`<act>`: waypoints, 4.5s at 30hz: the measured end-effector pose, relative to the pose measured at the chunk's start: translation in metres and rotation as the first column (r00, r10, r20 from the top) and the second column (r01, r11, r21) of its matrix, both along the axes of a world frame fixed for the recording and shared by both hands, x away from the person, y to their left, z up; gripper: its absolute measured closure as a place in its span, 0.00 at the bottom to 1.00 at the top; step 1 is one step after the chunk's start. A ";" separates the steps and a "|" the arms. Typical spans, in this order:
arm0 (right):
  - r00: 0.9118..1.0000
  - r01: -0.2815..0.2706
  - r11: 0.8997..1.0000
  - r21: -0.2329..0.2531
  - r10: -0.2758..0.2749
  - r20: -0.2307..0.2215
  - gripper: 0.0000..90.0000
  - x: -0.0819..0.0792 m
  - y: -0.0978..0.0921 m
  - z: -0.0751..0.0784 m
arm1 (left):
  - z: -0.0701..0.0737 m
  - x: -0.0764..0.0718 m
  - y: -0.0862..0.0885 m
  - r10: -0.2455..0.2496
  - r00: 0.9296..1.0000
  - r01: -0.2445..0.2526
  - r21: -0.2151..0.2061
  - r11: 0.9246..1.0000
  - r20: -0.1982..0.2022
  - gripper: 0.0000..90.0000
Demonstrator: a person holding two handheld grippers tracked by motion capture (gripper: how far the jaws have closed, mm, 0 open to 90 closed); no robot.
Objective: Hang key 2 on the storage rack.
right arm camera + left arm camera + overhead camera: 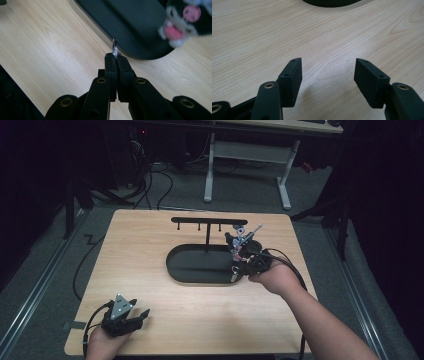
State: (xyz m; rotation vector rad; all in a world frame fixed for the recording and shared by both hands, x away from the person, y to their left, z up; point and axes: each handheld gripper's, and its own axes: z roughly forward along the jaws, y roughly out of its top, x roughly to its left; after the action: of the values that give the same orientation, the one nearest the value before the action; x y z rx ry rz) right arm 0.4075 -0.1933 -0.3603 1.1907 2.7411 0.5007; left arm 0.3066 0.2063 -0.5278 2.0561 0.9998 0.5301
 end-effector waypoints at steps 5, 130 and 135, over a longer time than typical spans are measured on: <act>1.000 -0.003 1.000 -0.001 0.003 -0.005 0.99 0.015 0.012 0.010 | 0.000 0.000 0.003 0.007 1.000 -0.007 -0.012 1.000 -0.006 0.45; 0.856 0.187 0.882 0.433 -0.362 0.369 0.40 -0.144 -0.083 -0.153 | -0.004 -0.009 -0.030 -0.116 0.992 0.110 -0.122 0.986 -0.045 0.44; 0.844 0.168 0.894 0.416 -0.348 0.407 0.36 -0.138 -0.082 -0.155 | -0.001 -0.010 -0.033 -0.110 0.993 0.105 -0.132 0.986 -0.032 0.44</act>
State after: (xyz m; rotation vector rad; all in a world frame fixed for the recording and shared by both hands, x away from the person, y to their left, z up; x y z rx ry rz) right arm 0.2692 -0.2755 -0.5156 1.2805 2.0809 1.1353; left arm 0.2968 0.1734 -0.5289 1.9970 0.9153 0.3600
